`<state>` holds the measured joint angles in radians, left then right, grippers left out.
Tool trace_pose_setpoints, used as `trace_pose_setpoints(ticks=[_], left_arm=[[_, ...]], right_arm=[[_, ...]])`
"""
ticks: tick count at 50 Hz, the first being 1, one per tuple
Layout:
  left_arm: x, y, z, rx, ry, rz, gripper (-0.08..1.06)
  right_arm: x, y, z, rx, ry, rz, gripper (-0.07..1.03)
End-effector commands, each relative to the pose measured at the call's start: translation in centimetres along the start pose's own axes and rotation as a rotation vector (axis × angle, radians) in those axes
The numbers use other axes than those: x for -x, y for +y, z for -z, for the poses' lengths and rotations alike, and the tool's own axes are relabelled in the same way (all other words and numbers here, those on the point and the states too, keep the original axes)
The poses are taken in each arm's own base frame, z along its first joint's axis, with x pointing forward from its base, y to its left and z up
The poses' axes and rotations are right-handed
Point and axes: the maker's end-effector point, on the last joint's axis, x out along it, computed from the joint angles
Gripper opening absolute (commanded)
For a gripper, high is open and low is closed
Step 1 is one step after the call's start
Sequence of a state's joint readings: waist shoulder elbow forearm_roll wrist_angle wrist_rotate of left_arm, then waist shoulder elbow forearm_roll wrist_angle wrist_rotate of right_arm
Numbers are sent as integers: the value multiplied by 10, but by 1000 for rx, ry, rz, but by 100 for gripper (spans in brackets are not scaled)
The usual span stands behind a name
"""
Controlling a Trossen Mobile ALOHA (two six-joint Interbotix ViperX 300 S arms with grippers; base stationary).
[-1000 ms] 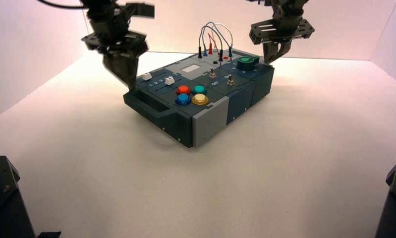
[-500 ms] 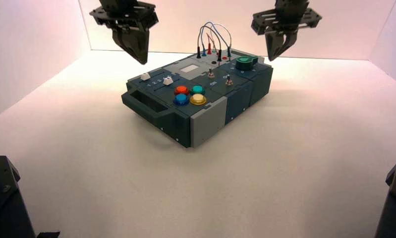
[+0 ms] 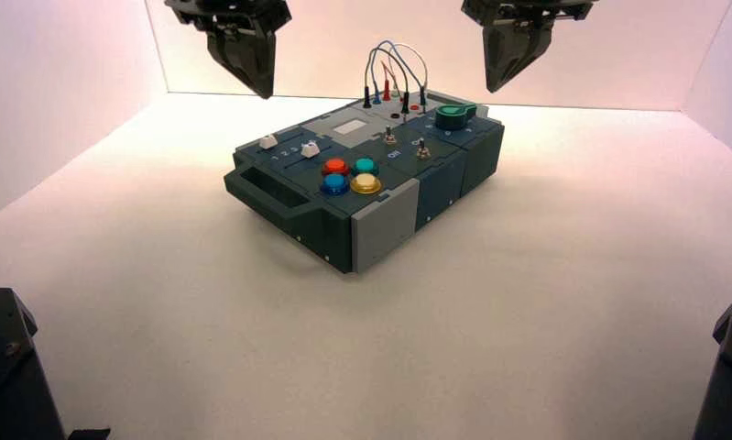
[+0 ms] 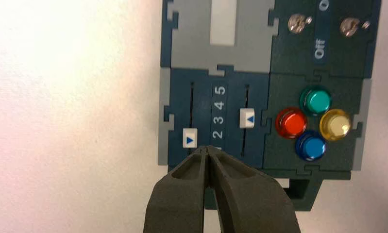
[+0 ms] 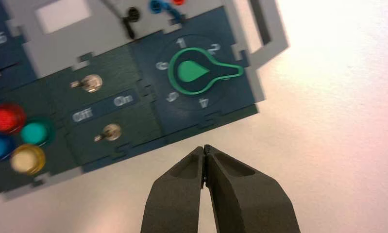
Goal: Rotate the box counterclockwise.
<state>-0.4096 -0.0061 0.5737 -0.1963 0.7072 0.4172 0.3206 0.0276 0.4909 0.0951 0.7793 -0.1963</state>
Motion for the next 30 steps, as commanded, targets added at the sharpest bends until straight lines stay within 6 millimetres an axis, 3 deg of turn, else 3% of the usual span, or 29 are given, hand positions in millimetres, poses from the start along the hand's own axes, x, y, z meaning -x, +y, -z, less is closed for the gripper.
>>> trace_pose_setpoints(ticks=[1, 11, 30], left_arm=[[17, 2, -15, -9, -79, -23, -3], [14, 3, -17, -5, -101, -34, -3], [15, 3, -19, -2, -109, -31, -3]], right_arm=[[20, 6, -3, 17, -47, -16, -2], [31, 9, 12, 50, -52, -18, -2], [40, 14, 20, 25, -135, -24, -2]])
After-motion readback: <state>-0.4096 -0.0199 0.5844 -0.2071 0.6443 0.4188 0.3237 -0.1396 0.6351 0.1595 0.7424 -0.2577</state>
